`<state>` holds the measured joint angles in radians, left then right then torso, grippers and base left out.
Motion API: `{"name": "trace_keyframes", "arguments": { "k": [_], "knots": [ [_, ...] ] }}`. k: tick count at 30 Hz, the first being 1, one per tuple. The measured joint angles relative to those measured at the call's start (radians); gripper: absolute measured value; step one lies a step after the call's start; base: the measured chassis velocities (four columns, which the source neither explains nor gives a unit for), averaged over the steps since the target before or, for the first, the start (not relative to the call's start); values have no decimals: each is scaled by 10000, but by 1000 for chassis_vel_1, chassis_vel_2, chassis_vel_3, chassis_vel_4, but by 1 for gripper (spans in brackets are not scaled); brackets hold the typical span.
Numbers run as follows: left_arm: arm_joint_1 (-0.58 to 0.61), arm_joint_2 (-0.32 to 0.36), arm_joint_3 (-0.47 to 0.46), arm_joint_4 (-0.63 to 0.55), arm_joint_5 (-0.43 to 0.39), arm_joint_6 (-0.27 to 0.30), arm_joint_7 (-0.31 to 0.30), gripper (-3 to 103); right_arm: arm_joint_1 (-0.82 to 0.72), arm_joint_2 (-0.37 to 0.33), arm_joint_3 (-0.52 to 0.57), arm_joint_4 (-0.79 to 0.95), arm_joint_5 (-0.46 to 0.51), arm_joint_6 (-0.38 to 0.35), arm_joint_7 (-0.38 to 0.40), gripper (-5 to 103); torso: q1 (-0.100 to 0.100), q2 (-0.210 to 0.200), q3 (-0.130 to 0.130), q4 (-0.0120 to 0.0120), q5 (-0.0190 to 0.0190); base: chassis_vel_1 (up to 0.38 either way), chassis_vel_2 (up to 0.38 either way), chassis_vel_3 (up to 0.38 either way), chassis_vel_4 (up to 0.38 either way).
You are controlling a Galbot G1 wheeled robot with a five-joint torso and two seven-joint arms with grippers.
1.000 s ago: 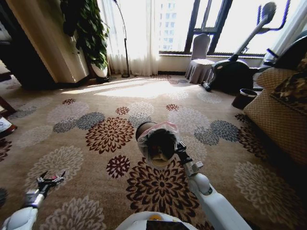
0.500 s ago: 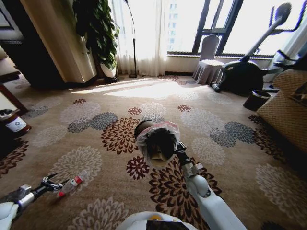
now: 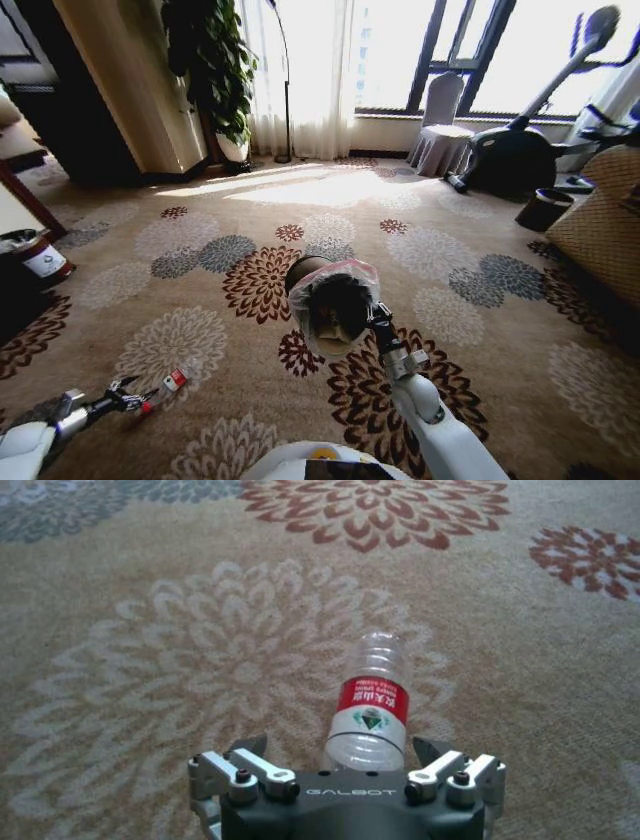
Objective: Pick up the trash from the ground and place it into the trash bin.
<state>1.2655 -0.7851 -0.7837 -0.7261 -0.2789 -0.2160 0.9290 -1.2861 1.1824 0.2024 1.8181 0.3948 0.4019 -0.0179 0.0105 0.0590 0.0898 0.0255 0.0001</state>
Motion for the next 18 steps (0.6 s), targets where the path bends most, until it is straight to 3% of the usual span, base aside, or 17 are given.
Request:
{"name": "trace_keyframes", "arguments": {
  "k": [5, 7, 9, 12, 15, 18],
  "knots": [
    [-356, -149, 549, 394, 23, -122, -647, 96, -112, 36, 66, 46, -73, -26, -7, 0, 0, 0, 0, 9, -4, 0, 0, 0, 0],
    [-530, -249, 897, 552, -7, -124, -1084, 100, -187, 88, 102, -17, -117, 1, -6, 0, 0, 0, 0, 4, 1, 0, 0, 0, 0],
    [-575, -367, 959, 656, -20, -124, -1287, 100, -146, 98, 60, -149, -119, 29, -1, 0, 0, 0, 0, -7, -1, 0, 0, 0, 0],
    [-546, -476, 895, 671, 3, -113, -1439, 101, -50, 76, -21, -279, -117, 32, -1, 0, 0, 0, 0, 0, -1, 0, 0, 0, 0],
    [-615, -720, 907, 583, 82, 207, -2181, 89, 53, 54, -68, -460, -24, 148, -4, 0, 0, 0, 0, 8, 0, 0, 0, 0, 0],
    [-680, -784, 961, 628, 82, 268, -2354, 83, 83, 36, -75, -492, 4, 165, -5, 0, 0, 0, 0, 3, -4, 0, 0, 0, 0]
  ]
}}
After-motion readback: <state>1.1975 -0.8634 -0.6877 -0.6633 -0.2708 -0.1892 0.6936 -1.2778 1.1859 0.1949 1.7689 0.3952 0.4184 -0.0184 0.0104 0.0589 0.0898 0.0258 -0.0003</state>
